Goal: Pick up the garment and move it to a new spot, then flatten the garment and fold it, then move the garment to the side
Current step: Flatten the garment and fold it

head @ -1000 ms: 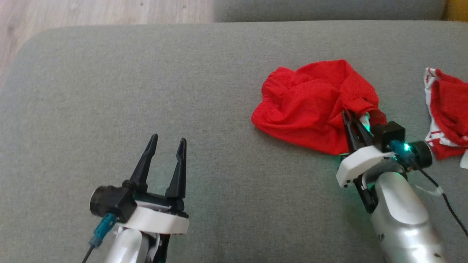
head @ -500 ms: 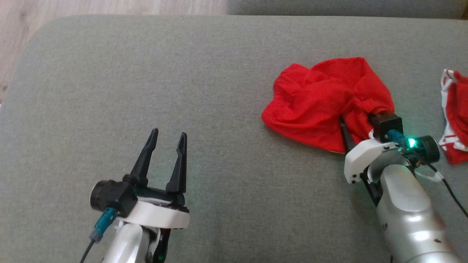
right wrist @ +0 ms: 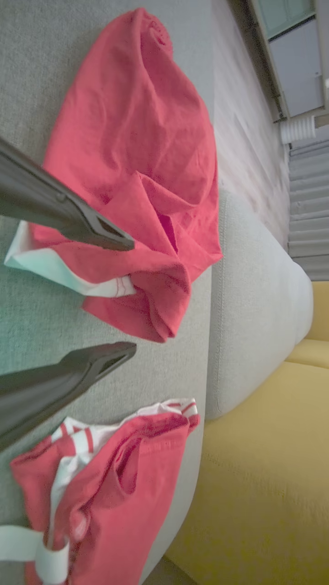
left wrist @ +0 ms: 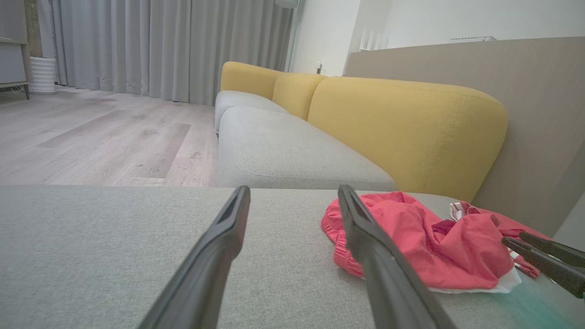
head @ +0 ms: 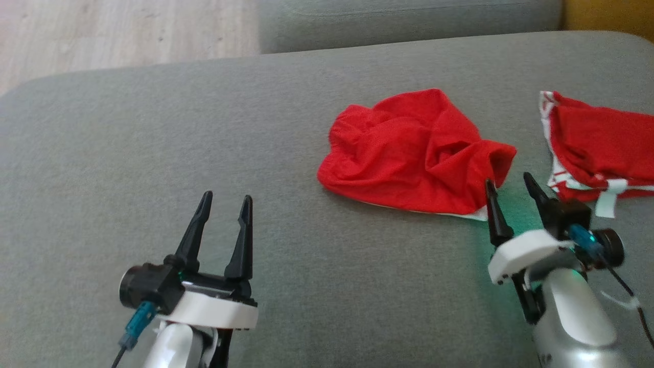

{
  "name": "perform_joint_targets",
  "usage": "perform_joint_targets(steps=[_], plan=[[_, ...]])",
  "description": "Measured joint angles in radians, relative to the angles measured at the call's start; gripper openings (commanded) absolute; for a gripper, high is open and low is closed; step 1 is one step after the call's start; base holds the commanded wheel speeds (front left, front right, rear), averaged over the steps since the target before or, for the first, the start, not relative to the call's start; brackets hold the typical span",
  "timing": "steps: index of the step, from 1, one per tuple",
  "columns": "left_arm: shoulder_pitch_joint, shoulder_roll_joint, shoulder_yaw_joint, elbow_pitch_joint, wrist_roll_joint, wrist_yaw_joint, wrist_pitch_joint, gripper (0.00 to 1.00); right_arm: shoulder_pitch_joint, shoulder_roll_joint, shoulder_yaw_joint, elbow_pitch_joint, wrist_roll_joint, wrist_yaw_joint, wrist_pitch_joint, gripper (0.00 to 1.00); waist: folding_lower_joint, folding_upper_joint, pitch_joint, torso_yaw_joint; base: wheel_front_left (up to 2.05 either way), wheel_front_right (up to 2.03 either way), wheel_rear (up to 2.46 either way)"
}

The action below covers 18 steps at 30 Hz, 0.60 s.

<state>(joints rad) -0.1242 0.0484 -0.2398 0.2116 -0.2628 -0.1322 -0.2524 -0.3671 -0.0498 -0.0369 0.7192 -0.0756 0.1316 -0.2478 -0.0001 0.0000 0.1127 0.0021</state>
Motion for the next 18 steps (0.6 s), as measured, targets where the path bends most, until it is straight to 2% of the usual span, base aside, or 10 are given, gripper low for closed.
perform_joint_targets(steps=[8,14,18], plan=[[0.006,0.0,0.006,-0.004,0.001,0.0,0.0,1.0,0.148,0.001,-0.035,-0.11,0.144,0.0,0.0,1.0,0.0,0.0,-0.003,-0.041,0.0,0.0,0.0],[0.006,0.0,0.002,-0.003,0.009,0.0,0.0,1.0,0.147,0.002,-0.026,-0.114,0.259,0.0,0.0,1.0,0.0,0.0,0.007,-0.032,0.0,0.0,0.0],[0.004,0.0,-0.008,-0.002,0.009,0.0,0.0,1.0,0.104,0.002,-0.007,-0.108,0.297,0.0,0.0,1.0,0.0,0.0,0.015,-0.014,0.0,0.0,0.0]])
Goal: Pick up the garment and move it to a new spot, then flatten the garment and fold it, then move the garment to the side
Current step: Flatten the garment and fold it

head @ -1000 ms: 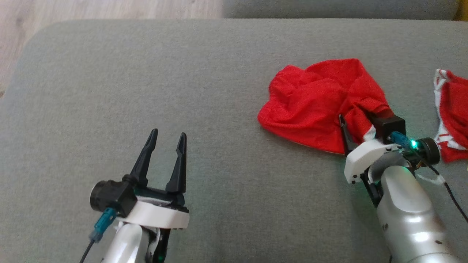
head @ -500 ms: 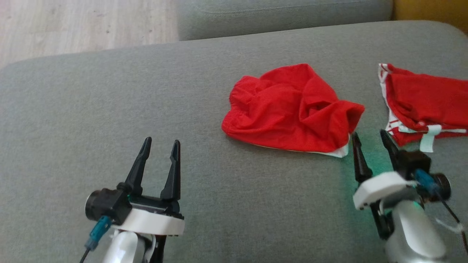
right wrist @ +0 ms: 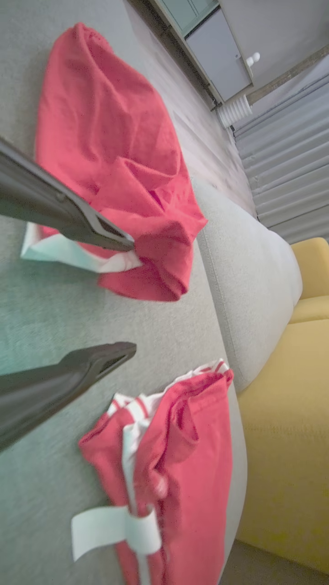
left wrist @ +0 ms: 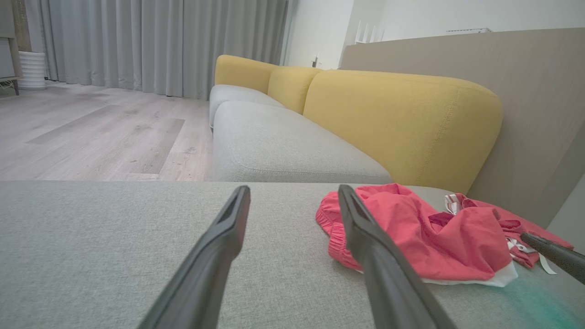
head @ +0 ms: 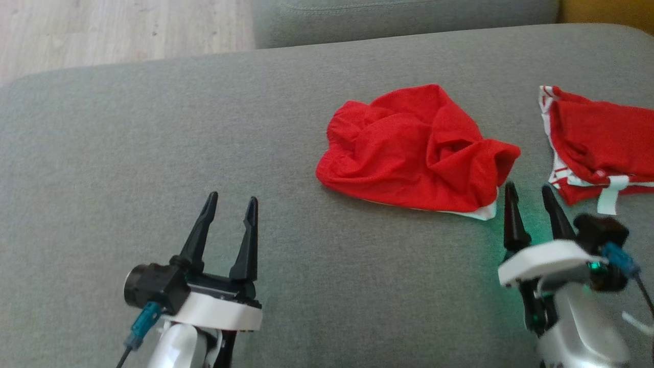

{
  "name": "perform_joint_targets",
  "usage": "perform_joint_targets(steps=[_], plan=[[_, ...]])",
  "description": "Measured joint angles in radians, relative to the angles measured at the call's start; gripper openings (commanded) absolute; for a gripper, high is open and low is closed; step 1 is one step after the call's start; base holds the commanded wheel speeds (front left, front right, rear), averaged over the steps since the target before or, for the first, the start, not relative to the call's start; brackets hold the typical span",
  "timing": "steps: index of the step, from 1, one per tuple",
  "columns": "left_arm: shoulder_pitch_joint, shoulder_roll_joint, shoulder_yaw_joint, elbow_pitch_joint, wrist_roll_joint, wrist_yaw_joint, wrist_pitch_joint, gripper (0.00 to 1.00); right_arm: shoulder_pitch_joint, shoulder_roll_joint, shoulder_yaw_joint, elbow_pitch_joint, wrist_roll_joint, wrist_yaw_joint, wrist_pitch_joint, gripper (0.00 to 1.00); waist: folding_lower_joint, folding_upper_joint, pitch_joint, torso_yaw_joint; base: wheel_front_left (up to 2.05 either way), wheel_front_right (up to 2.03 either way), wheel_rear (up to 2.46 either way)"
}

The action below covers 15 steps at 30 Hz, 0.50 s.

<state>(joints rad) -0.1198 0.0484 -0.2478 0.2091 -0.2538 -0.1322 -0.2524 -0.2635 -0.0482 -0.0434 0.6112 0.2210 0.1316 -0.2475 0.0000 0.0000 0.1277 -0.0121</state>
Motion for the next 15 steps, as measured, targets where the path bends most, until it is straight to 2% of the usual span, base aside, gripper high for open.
perform_joint_targets(steps=[15], plan=[[-0.022,0.0,-0.01,0.007,0.0,0.0,0.0,1.0,-0.149,0.0,0.016,0.168,0.067,0.0,0.032,1.0,0.0,0.0,0.043,0.074,0.0,0.0,0.0]])
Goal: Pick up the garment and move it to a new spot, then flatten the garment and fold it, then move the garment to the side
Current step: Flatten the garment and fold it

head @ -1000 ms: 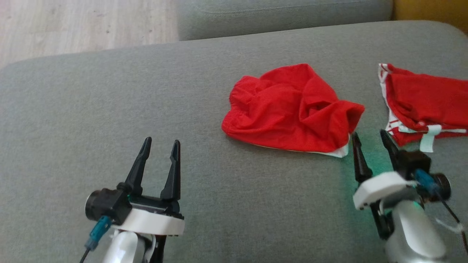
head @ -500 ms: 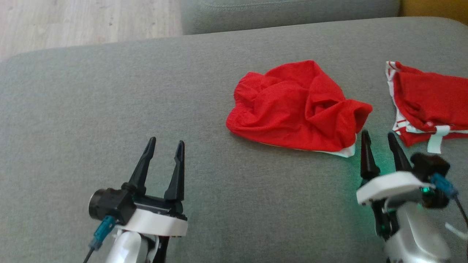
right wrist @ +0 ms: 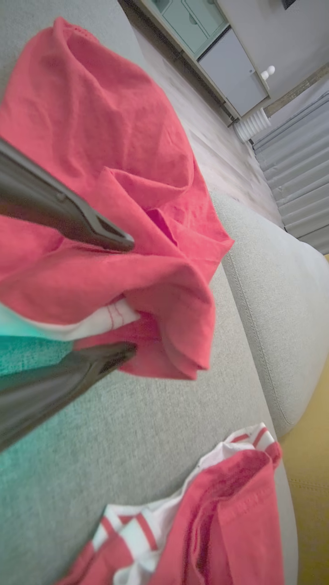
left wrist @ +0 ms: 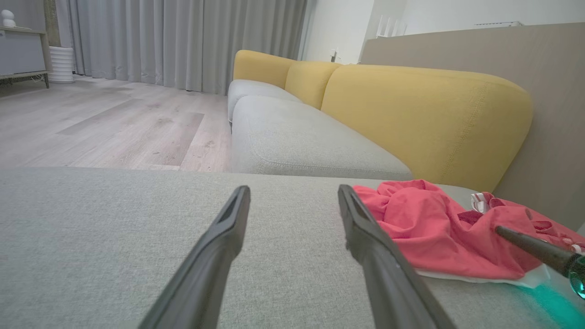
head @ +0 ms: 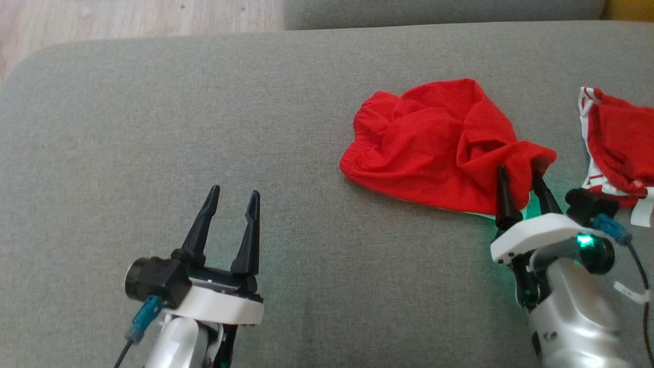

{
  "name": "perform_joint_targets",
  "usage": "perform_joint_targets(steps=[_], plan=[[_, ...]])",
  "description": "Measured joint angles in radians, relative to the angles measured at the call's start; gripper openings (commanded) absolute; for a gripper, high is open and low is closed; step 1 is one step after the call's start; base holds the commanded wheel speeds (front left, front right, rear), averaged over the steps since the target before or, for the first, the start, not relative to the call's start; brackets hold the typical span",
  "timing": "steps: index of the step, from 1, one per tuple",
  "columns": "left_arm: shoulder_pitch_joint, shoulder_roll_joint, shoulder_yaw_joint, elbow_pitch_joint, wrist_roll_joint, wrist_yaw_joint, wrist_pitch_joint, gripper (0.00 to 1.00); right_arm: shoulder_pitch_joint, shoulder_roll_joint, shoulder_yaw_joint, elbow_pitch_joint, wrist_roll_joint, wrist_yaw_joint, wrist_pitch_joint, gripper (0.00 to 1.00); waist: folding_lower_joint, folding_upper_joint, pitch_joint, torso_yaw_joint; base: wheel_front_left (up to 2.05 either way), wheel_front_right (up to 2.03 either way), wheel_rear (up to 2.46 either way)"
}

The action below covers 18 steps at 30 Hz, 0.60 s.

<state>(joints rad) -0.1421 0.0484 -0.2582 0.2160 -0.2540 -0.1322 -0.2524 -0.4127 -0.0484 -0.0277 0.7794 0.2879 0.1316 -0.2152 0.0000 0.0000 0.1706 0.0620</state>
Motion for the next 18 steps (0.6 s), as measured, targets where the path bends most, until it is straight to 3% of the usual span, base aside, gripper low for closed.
perform_joint_targets(steps=[9,18], plan=[[-0.001,0.0,-0.002,0.003,0.0,0.0,0.0,1.0,-0.03,0.0,0.048,0.091,0.04,0.0,0.0,1.0,0.0001,0.0,0.004,-0.001,0.0,0.0,0.0],[-0.001,0.0,0.002,0.004,0.0,0.0,0.0,1.0,-0.003,0.0,0.05,0.1,0.064,0.0,-0.015,1.0,0.0,0.0,-0.022,-0.03,0.0,0.0,0.0]])
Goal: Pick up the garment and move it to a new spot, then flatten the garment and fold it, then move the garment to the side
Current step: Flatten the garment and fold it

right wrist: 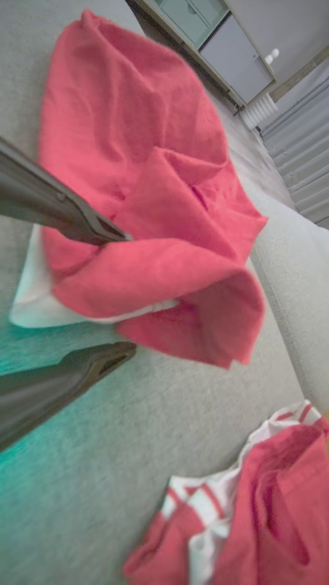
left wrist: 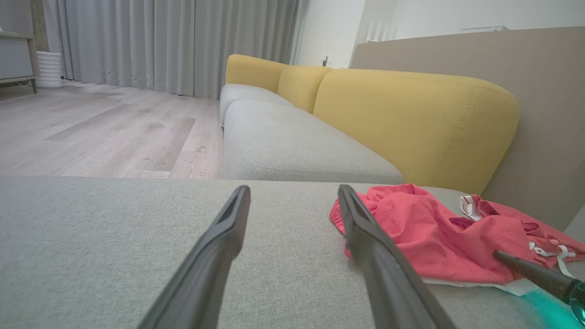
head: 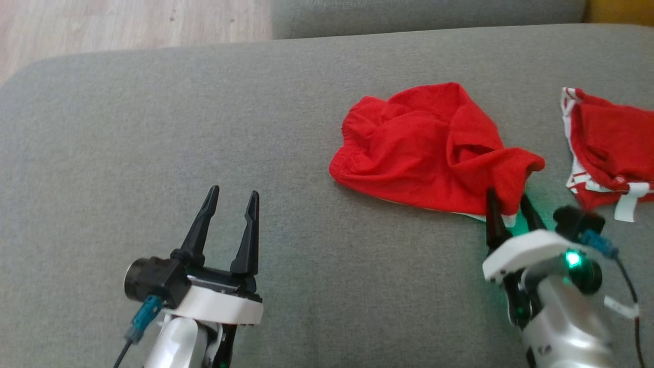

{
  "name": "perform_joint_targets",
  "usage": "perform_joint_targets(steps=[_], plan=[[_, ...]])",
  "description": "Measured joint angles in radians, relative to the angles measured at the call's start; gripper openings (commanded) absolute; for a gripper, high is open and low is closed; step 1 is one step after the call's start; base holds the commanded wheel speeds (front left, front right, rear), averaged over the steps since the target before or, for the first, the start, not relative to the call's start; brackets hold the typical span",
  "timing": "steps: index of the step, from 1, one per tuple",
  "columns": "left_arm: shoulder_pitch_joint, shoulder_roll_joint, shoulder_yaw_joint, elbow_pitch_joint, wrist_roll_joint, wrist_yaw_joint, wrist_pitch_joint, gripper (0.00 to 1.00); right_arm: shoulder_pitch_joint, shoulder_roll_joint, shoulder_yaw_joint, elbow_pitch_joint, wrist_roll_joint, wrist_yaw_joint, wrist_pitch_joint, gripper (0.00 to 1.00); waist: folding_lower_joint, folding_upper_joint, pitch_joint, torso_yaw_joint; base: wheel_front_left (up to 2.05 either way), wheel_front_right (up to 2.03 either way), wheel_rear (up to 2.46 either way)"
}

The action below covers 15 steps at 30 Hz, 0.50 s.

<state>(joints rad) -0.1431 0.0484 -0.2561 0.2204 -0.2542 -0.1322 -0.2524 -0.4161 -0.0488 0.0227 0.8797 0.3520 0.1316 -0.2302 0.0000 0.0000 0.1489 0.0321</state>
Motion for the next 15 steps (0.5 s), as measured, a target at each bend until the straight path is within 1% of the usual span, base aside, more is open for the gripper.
perform_joint_targets(steps=[5,13,14,15], plan=[[0.0,0.0,-0.002,0.0,0.0,0.0,0.0,1.0,0.039,0.0,0.002,0.028,0.009,0.0,-0.001,1.0,0.0,0.0,-0.009,-0.014,0.0,0.0,0.0],[0.0,0.0,-0.002,0.0,-0.002,0.0,0.0,1.0,0.019,-0.002,0.039,0.053,0.042,0.0,-0.008,1.0,0.0,0.0,-0.01,0.001,0.0,0.0,0.0],[0.0,0.0,-0.002,0.0,-0.002,0.0,0.0,1.0,0.019,-0.002,0.039,0.053,0.042,0.0,-0.008,0.82,0.0,0.0,-0.01,0.001,0.0,0.0,0.0],[0.0,0.0,-0.002,0.0,-0.002,0.0,0.0,1.0,0.012,-0.002,0.043,0.057,0.044,0.0,-0.008,0.36,0.0,0.0,-0.01,0.003,0.0,0.0,0.0]])
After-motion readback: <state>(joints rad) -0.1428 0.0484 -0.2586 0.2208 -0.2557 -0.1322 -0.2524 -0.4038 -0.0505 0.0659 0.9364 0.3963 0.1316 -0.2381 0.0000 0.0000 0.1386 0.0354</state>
